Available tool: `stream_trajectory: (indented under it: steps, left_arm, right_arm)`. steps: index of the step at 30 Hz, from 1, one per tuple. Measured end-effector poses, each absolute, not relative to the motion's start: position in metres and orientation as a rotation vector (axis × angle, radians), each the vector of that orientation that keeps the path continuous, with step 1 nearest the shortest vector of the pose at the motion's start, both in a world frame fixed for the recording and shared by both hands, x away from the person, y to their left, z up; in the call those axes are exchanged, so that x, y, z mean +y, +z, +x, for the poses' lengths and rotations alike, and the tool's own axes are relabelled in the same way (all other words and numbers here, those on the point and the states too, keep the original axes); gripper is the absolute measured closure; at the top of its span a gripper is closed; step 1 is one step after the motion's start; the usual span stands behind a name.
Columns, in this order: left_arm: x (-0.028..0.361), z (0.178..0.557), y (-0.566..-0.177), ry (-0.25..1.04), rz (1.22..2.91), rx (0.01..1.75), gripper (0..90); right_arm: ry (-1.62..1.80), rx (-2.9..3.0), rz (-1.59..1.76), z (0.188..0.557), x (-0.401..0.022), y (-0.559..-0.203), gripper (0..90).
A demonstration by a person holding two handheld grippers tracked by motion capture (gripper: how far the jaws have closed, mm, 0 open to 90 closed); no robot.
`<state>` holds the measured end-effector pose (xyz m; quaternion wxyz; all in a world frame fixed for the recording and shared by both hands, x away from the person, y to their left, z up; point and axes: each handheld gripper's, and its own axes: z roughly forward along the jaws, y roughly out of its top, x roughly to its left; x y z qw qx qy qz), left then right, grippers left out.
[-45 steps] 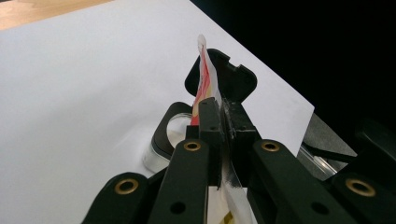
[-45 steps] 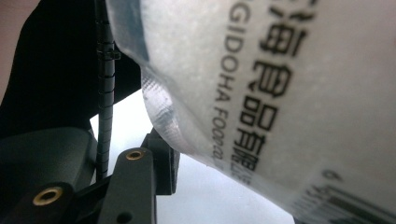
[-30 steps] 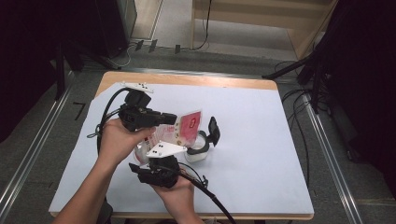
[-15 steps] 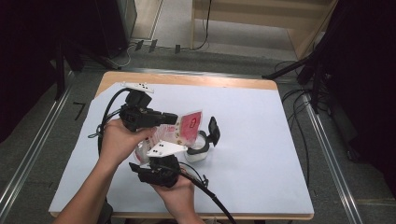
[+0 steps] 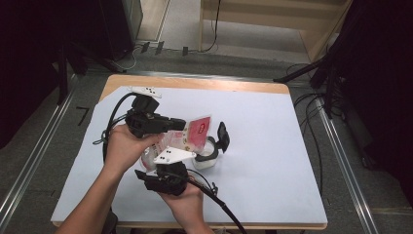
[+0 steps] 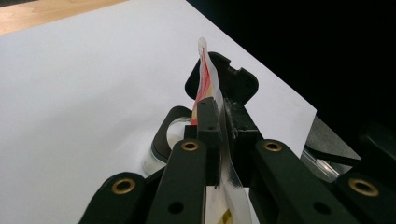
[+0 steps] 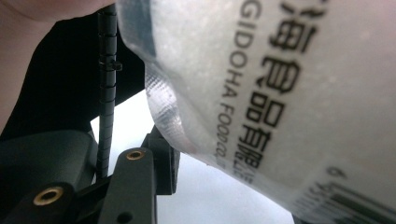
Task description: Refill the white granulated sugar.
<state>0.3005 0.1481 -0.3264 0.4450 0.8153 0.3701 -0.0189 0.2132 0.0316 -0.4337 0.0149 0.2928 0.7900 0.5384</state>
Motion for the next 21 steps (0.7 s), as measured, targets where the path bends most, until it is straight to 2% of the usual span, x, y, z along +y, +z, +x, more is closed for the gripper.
stream_trajectory:
  steps: [21]
  left_arm:
    - [0.1474,0.3005,-0.3273,-0.028,2.028,0.916,88.0]
  right_arm:
    - [1.671,2.463,0.903,0.2134,0.0313,-0.4337,57.1]
